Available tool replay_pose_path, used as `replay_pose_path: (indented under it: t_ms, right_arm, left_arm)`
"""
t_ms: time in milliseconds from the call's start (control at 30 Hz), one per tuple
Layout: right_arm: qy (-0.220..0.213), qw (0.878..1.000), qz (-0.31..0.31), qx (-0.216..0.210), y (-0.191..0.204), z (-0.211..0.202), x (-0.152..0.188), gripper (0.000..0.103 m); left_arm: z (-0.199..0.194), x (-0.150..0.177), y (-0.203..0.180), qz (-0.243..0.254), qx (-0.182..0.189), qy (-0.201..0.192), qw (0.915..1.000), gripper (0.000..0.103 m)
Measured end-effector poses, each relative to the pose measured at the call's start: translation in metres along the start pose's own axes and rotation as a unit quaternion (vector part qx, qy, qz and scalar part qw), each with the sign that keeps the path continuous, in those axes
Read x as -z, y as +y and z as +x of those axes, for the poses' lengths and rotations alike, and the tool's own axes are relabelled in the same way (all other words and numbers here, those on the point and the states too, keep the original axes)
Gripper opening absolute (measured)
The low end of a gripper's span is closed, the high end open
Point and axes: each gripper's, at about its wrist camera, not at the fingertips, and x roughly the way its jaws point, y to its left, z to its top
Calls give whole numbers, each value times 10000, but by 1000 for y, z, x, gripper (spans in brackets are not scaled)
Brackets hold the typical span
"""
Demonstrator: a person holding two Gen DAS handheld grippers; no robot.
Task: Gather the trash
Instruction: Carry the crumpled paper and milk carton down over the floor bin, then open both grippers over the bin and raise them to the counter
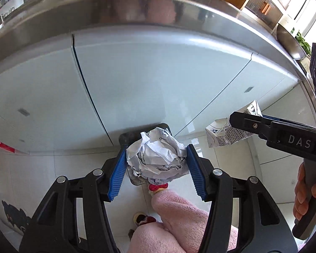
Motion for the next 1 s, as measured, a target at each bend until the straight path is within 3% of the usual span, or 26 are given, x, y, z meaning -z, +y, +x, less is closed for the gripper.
replay_pose_path:
  t_ms: [300,533,800,1000]
  right_arm:
    - [554,9984,122,-82,-12,80,0,57]
    - [665,9973,276,-112,-20,126,-3,57]
    - [940,9941,499,-199,-21,148,-17,59]
    - [949,9939,564,-88,-23,148,-25,65]
  left_arm:
    - [81,9,18,-217,-62,625,9978,53]
    - [132,15,24,-258,-77,1065,9939,53]
    - [148,5,30,-368,-92,1327,9904,61]
    - [141,2,28,-379,-108,1263,9912,78]
